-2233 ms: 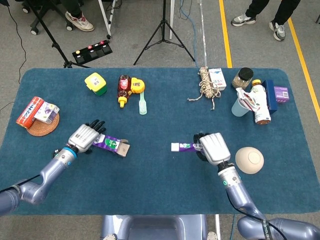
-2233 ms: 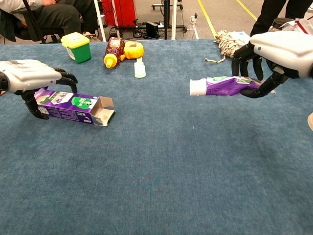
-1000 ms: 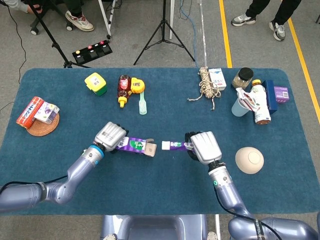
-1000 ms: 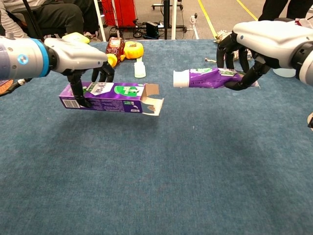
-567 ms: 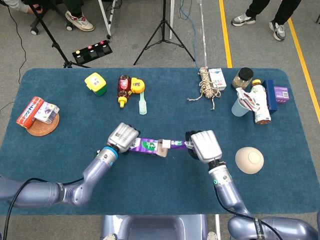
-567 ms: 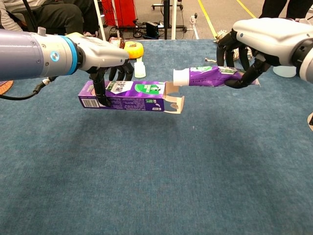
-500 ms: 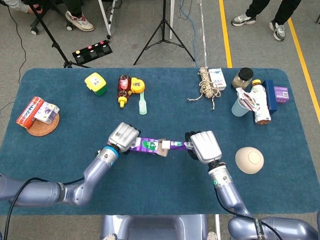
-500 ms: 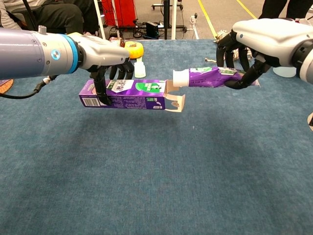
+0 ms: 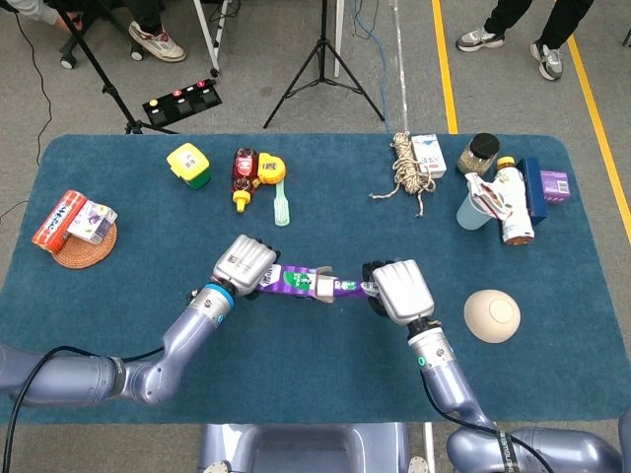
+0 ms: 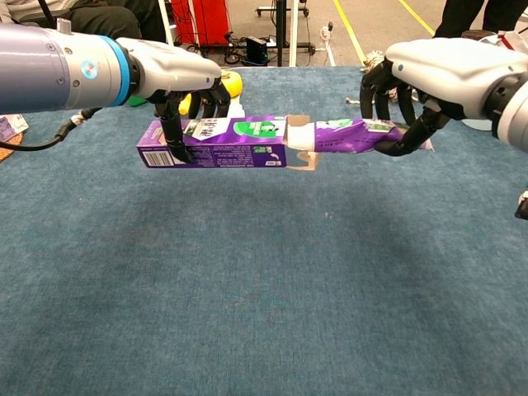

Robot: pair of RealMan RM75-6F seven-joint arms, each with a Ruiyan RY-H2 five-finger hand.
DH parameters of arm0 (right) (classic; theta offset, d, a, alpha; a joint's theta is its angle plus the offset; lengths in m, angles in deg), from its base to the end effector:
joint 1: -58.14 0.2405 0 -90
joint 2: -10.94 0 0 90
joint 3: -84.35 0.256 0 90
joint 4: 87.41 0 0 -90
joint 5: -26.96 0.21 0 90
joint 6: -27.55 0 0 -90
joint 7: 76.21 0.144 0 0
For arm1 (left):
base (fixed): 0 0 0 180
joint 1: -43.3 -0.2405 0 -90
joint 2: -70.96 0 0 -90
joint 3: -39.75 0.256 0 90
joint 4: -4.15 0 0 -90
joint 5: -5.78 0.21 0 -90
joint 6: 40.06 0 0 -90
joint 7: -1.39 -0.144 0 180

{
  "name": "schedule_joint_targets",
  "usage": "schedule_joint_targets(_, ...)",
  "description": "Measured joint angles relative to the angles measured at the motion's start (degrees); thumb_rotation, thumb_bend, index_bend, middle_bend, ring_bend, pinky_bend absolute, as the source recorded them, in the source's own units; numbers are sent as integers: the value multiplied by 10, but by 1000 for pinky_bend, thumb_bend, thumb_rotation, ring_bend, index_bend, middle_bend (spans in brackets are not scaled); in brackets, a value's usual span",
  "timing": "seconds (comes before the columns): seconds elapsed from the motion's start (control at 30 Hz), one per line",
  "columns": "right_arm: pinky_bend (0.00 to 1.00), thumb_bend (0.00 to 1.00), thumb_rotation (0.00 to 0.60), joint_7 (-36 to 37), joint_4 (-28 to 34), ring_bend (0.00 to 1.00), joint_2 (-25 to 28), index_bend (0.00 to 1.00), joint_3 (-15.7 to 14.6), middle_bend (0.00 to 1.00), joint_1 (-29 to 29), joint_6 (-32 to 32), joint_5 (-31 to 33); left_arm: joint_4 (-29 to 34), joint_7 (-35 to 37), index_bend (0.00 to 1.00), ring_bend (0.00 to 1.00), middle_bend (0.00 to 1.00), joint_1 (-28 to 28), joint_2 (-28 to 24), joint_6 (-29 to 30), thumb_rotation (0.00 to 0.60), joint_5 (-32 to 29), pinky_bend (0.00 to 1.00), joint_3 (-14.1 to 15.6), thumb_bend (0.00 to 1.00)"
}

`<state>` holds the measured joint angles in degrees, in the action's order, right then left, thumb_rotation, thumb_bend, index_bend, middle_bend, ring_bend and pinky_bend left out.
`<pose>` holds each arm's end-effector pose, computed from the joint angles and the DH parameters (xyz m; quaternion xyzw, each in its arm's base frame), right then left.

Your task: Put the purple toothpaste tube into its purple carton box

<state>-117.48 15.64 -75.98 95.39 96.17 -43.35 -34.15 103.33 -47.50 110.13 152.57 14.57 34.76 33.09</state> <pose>-0.1128 -0.3012 0.0173 0.7172 -0.3215 0.3883 0.4812 -0.0534 0.3586 -0.0083 -0.8306 -0.2818 -0.2375 0.4174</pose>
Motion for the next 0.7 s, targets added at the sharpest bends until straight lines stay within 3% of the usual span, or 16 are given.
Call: schedule_joint_targets(0.7,759,530,600,-22,-10,606,-14,594,-3,618,8,-8,8,5,1,509,346,432,31,9,17,600,-39,598,-2,207)
